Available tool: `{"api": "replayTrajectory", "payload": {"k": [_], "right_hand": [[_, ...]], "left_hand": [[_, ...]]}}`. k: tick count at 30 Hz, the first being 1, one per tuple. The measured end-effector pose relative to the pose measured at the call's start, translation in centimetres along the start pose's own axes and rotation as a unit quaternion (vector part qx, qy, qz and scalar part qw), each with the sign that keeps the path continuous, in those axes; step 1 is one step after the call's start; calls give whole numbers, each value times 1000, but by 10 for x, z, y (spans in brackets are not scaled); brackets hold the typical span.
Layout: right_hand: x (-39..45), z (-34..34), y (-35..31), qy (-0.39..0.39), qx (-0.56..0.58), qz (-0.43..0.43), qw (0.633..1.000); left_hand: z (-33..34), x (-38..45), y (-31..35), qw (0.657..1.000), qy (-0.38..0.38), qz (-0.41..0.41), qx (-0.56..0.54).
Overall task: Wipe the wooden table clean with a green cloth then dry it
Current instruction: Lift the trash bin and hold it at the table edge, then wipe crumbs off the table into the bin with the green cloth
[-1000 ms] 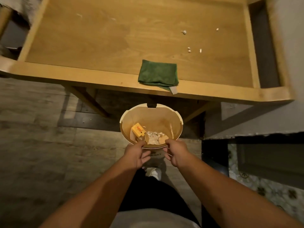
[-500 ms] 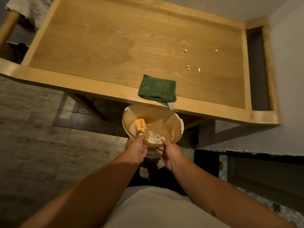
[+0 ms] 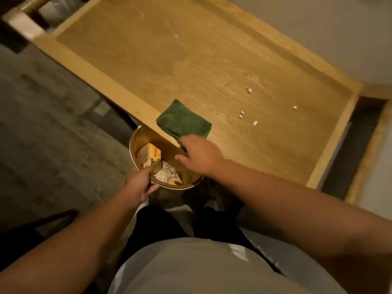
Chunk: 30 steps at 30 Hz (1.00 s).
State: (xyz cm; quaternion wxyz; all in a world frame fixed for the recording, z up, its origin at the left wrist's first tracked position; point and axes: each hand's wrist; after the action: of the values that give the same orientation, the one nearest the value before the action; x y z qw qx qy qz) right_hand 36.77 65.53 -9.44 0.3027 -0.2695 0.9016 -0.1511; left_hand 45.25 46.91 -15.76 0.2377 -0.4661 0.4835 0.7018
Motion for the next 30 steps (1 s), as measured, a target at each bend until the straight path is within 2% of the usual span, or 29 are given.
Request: {"api": "replayTrajectory", "payload": {"k": [1,3,10,17,21,26,28,30], "right_hand": [[10,-10,12,17,-73,-33,997],[31,-26,29,1,-171,-55,984],[65,-16,48,-123,-204,-19,971],[38,21,47,-41,-210,-27,976],[16,38,42,-4,-180,-34,983],[-7,33,45,-5,-138,-58,989],[-16,25,46,22,-44,-29,998],[-29,12,51,44,129,14,991]], "left_hand": [[5,-4,-2,1000,10,6,-14],[14,-12,-7,999,27,9,-32],[32,-26,-28,996,11,61,-65],[38,-30,-40,995,38,67,-68],[40,-40,-43,994,23,76,-79],[48,-50,-51,995,21,56,-76],[53,-50,-55,996,15,50,-74],[58,-48,-59,997,22,39,-70]]}}
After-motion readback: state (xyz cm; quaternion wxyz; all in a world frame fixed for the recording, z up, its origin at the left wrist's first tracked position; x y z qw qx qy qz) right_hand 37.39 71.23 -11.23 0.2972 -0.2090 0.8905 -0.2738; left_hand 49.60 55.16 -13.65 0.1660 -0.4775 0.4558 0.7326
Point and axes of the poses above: each hand's wrist, its own x-axis towards the middle knuckle, its own z-axis out of the palm, y = z × x, and after that the axes turned 12 degrees about -y, right-handed
